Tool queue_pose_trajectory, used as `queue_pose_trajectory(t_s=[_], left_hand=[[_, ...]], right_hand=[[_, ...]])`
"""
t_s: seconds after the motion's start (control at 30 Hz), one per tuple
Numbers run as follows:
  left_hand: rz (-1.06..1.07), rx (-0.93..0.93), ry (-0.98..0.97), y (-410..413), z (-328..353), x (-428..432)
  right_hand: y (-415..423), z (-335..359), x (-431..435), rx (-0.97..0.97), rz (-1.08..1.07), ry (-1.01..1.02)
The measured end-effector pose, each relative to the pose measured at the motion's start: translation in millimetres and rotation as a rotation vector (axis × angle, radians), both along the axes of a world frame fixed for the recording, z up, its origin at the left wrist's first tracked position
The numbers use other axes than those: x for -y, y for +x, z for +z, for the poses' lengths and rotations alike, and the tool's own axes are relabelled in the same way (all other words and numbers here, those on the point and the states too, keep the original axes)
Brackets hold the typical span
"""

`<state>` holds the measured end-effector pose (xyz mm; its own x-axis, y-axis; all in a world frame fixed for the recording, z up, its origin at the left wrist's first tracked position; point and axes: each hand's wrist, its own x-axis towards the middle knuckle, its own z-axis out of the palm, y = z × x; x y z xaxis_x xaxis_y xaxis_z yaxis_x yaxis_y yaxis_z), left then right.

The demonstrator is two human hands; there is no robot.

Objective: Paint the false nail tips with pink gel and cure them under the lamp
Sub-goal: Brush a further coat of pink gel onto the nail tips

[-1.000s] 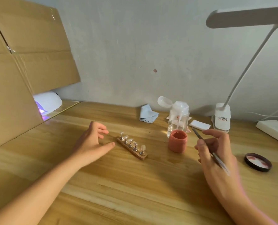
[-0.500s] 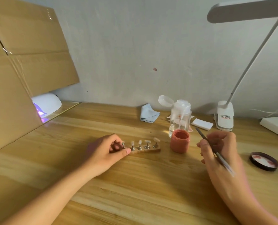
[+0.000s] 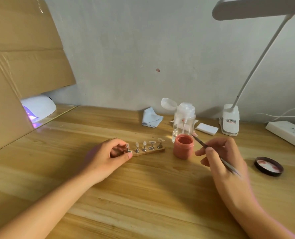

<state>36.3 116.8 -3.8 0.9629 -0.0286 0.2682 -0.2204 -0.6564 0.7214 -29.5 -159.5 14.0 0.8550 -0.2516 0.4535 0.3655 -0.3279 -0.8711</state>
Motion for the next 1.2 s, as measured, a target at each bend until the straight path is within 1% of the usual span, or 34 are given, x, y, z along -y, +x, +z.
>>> queue_pose_trajectory(t_s=[0.1,0.17,0.23,0.27,0.33,0.43,0.5,0.57,0.67,0.8,0.93,1.03,1.1,1.13,1.17,1.2], left_hand=[[-0.051,-0.036,0.045,1.7,5.9,-4.0],[-0.088,-0.076,0.056,-0.4,10.4,-13.3],[-0.162,-0.091,0.066,-4.5,14.8,-20.5],[-0.192,-0.069,0.096,-6.7,16.6,-21.5],[-0.214,0.036,0.225,-9.5,18.3,-21.5],[-0.198,0.268,0.446,-14.9,19.9,-19.4],[-0.223,0.364,0.504,-20.2,21.2,-13.9],[-0.277,0.432,0.517,-25.3,20.6,-4.1],[-0.322,0.516,0.547,-31.5,18.5,9.2],[-0.263,0.532,0.566,-33.2,15.0,16.4],[-0.121,0.387,0.441,-23.8,12.9,7.0],[0.041,0.229,0.279,-13.1,7.7,-5.6],[0.1,0.144,0.202,-6.8,4.8,-8.4],[0.113,0.13,0.213,-6.7,4.1,-8.1],[0.126,0.193,0.287,-7.8,4.6,-6.3],[0.128,0.313,0.396,-11.1,6.9,-2.1]], right_hand=[[-0.6,-0.1,1.0,0.018,-0.027,-0.007],[-1.9,-0.1,1.8,0.065,-0.034,-0.037],[-4.3,0.1,0.3,0.124,-0.018,-0.151],[-5.3,-0.3,-1.0,0.147,-0.009,-0.232],[-5.9,-1.5,-3.4,0.222,-0.018,-0.446],[-6.6,-2.2,-8.7,0.316,-0.021,-0.736],[-6.0,-3.5,-11.8,0.32,0.019,-0.86],[-5.6,-4.6,-13.2,0.329,0.026,-0.927],[-5.4,-4.7,-11.9,0.333,0.023,-0.944],[-7.8,-2.7,-13.4,0.324,0.033,-0.905],[-6.8,-4.2,-10.0,0.338,0.051,-0.814],[-7.4,-5.6,-11.4,0.331,0.055,-0.825],[-6.2,-6.5,-13.0,0.332,0.061,-0.827],[-5.3,-6.7,-13.4,0.341,0.059,-0.824],[-5.4,-6.6,-13.1,0.353,0.054,-0.816],[-5.5,-6.5,-12.7,0.362,0.053,-0.802]])
